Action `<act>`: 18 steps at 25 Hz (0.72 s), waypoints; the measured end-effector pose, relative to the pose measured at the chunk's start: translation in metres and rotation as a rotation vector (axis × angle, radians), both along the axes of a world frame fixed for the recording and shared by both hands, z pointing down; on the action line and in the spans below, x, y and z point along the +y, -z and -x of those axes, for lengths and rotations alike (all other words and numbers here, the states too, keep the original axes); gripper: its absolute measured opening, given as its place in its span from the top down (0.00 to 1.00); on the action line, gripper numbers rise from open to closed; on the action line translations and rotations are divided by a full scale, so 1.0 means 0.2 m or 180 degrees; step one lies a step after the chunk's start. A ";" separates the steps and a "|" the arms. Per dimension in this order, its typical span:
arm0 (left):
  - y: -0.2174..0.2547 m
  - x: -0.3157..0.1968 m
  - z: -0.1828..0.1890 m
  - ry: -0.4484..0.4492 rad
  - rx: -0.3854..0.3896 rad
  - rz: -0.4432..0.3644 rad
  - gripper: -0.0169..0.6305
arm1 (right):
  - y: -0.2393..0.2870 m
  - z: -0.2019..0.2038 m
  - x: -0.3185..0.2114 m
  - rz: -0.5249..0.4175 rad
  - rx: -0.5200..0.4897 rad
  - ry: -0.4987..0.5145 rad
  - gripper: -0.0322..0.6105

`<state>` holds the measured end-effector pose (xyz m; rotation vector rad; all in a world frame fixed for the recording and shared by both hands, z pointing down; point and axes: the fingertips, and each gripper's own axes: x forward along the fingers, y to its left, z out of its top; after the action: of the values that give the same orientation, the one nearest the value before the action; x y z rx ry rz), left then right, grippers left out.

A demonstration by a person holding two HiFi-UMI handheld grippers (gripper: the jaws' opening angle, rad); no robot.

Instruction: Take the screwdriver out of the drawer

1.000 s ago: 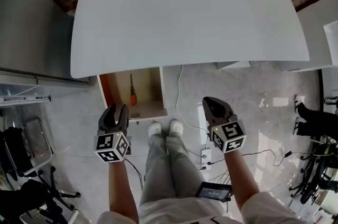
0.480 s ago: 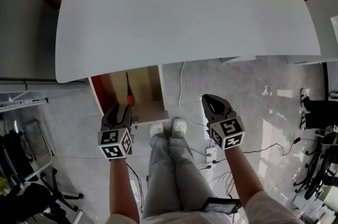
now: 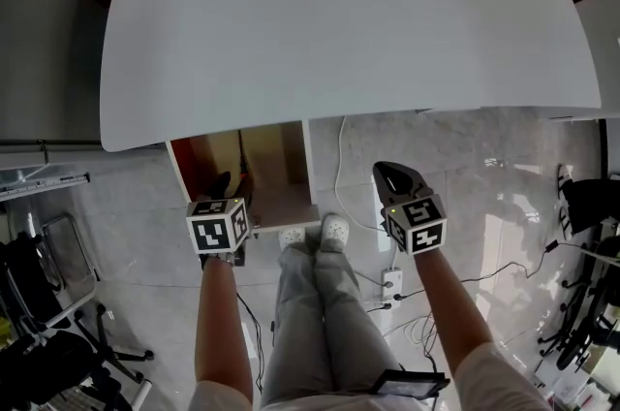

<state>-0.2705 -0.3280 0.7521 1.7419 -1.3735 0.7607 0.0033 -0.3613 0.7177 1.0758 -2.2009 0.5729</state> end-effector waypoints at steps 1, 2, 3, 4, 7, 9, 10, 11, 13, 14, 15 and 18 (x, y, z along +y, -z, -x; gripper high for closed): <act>-0.03 -0.01 0.00 -0.0007 0.0003 0.0066 0.69 | -0.04 -0.01 -0.01 0.0038 0.0017 -0.0027 0.92; -0.06 -0.02 0.00 -0.0004 -0.0001 0.0123 0.69 | -0.08 -0.03 -0.02 0.0080 0.0041 -0.0062 0.92; -0.08 -0.03 0.01 0.0005 -0.0012 0.0171 0.69 | -0.12 -0.05 -0.03 0.0131 0.0071 -0.0096 0.92; -0.10 -0.03 0.01 0.0016 -0.0028 0.0212 0.69 | -0.16 -0.06 -0.04 0.0187 0.0109 -0.0125 0.92; -0.17 -0.05 0.03 0.0047 -0.0099 0.0306 0.70 | -0.25 -0.09 -0.08 0.0345 0.0189 -0.0209 0.92; -0.22 -0.06 0.04 0.0062 -0.0131 0.0392 0.70 | -0.30 -0.09 -0.11 0.0432 0.0196 -0.0258 0.92; -0.25 -0.06 0.04 0.0061 -0.0124 0.0456 0.70 | -0.33 -0.09 -0.12 0.0482 0.0207 -0.0271 0.92; -0.27 -0.06 0.04 0.0057 -0.0102 0.0525 0.71 | -0.36 -0.09 -0.13 0.0535 0.0227 -0.0271 0.92; -0.31 -0.08 0.03 0.0059 -0.0063 0.0619 0.71 | -0.41 -0.10 -0.14 0.0640 0.0300 -0.0225 0.92; -0.32 -0.09 0.03 0.0058 -0.0069 0.0641 0.71 | -0.44 -0.10 -0.14 0.0691 0.0349 -0.0195 0.92; -0.33 -0.10 0.03 0.0040 -0.0094 0.0673 0.72 | -0.47 -0.11 -0.15 0.0743 0.0395 -0.0178 0.92; -0.40 -0.10 0.03 -0.0044 -0.0200 0.0838 0.74 | -0.53 -0.14 -0.17 0.0875 0.0454 -0.0242 0.92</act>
<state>-0.2773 -0.3473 0.8325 1.5339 -1.2412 0.9651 0.0305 -0.3948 0.8233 1.0233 -1.9002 0.7819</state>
